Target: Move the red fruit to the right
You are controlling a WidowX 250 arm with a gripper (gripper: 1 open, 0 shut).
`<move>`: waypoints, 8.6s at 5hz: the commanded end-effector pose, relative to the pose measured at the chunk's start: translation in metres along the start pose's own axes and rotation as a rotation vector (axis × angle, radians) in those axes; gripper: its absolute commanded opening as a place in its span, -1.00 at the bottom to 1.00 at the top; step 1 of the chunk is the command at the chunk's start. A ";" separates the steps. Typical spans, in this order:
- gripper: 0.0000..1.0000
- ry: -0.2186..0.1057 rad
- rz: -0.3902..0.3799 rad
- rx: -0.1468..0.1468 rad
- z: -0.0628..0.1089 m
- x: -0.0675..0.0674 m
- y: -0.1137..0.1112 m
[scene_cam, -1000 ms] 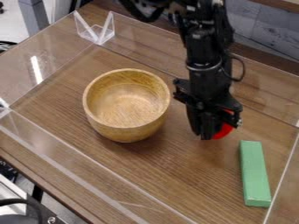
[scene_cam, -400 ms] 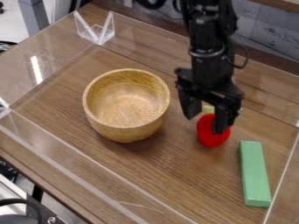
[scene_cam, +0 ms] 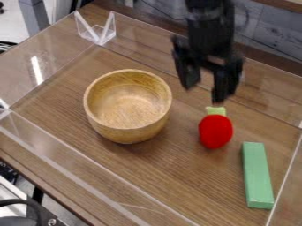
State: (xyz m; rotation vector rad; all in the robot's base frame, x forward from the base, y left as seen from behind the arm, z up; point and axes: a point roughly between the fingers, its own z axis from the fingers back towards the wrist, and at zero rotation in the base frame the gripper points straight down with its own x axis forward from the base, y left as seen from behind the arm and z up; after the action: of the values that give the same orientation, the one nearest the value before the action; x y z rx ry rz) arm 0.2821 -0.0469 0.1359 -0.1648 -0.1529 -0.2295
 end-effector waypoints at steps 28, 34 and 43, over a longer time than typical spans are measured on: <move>1.00 -0.093 0.047 0.010 0.008 -0.012 0.063; 1.00 -0.162 0.134 0.013 0.015 -0.009 0.057; 1.00 -0.166 0.233 0.128 0.023 0.005 0.091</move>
State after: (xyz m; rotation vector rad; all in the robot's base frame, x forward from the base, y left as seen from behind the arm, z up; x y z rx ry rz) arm 0.2985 0.0423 0.1259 -0.0878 -0.2450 0.0338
